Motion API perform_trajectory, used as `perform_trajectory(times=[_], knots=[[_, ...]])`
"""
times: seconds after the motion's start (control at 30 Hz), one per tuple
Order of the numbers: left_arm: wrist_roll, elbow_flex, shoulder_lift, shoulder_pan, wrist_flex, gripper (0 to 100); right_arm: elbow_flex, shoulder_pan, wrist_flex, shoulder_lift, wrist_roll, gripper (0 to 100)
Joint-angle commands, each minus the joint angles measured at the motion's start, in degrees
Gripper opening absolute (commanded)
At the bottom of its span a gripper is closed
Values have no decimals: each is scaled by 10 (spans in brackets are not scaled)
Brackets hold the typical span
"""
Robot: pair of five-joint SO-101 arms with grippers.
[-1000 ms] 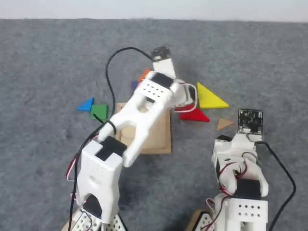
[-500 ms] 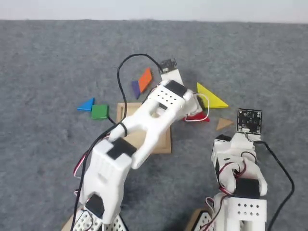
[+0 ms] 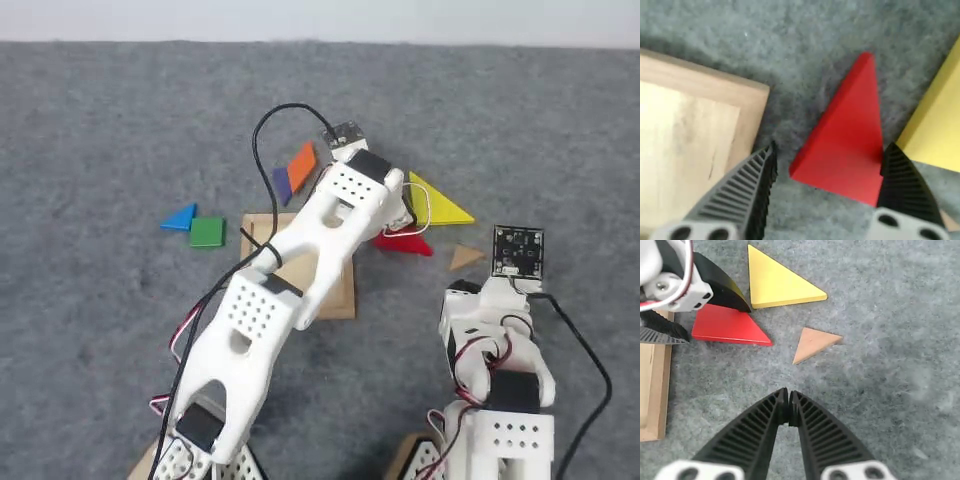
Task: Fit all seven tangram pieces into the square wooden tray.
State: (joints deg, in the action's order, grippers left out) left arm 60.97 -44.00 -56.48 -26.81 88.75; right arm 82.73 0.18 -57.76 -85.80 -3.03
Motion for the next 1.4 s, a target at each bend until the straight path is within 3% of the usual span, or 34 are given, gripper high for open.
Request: perform_trajectory(times=[0.0,0.23,0.77,1.17,1.37], knots=[[8,-124,-47,-6,76,312,-33,6,22,-8,-5,31],[9,-209,-103,-16,119,312,-33,7,23,-8,-5,31],[5,-105,-52,-49,119,281,-23,6,36,-8,-5,31],[-75,-113,-52,-44,117,239,-16,6,41,-8,-5,31],[-76,-113,-52,-44,117,216,-15,6,41,-8,-5,31]])
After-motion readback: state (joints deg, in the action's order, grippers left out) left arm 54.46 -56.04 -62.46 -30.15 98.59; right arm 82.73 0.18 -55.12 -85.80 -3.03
